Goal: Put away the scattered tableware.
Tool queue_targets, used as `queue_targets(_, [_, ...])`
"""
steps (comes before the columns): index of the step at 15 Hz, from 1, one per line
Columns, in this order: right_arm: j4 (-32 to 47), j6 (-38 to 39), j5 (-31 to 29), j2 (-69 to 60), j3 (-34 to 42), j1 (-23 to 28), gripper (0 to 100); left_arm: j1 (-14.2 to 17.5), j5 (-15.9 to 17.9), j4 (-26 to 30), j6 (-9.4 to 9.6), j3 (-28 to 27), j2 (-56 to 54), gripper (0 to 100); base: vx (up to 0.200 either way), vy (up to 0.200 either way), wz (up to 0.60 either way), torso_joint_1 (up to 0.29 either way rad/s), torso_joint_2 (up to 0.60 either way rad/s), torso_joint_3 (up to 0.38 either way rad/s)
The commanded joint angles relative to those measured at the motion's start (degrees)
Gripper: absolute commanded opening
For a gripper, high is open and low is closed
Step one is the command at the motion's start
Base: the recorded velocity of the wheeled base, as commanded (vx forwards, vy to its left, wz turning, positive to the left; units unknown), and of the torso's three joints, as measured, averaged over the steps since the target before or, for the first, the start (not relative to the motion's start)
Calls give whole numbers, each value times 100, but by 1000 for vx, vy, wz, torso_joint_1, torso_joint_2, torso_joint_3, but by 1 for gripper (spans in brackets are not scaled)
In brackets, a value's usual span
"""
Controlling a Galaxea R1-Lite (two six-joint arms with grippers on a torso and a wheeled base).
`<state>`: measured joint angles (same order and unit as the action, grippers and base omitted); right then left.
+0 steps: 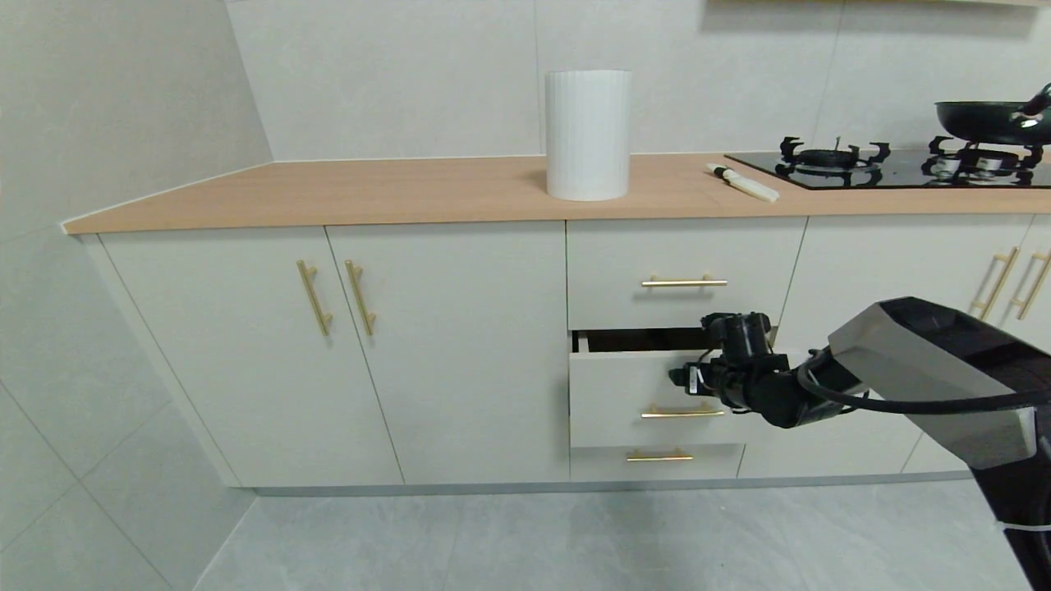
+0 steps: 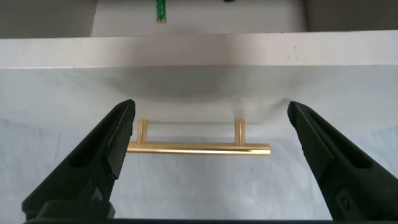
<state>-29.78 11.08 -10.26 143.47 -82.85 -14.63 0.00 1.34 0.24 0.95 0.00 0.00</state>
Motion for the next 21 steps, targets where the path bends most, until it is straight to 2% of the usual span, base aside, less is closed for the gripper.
queue_targets(1, [-72,26,-11,269,-179,101,100,0,-2,2,2,0,0,100,0,0,0,0,0,0])
queue_targets(9, [-309,298,-274,858,-1032,355,100,0,7,2,-7,0,0,100,0,0,0,0,0,0])
queue_targets(14, [-265,685,-547,1306,-1911,435,100,0,7,2,-7,0,0,100,0,0,0,0,0,0])
queue_targets(21, [-247,764,-635,1623,-2508,470,100,0,7,2,-7,0,0,100,0,0,0,0,0,0])
